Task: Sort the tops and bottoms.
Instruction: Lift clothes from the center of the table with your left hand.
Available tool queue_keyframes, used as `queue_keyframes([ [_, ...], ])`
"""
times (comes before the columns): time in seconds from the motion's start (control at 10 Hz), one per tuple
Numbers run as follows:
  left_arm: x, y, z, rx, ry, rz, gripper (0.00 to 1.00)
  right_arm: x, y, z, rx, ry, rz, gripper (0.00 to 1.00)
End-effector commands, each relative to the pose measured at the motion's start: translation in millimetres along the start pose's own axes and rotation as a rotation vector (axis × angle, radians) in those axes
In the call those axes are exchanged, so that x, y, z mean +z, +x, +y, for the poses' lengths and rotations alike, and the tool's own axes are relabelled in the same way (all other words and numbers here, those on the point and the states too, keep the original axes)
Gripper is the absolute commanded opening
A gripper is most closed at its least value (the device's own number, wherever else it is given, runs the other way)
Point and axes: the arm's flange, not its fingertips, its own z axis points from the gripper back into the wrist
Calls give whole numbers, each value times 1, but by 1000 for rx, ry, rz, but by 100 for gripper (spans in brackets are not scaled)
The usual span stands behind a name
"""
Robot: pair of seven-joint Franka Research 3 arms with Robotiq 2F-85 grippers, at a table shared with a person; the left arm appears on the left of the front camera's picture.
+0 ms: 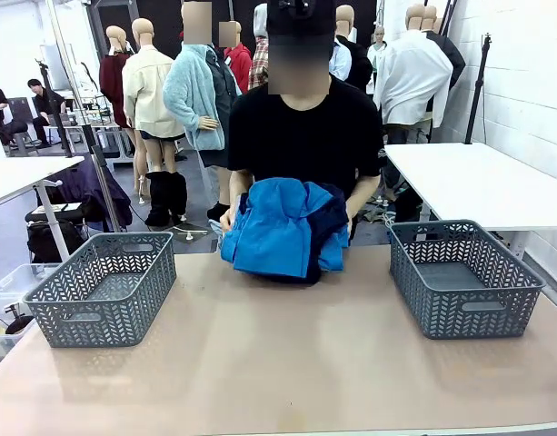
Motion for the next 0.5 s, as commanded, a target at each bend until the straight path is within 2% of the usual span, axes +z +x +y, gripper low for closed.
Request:
queue_keyframes([
  [0.0,0,1,0,-5,5,-6,100,1,0,0,14,-6,5,100],
  [0.4,0,1,0,-5,5,-6,100,1,0,0,14,-6,5,100],
])
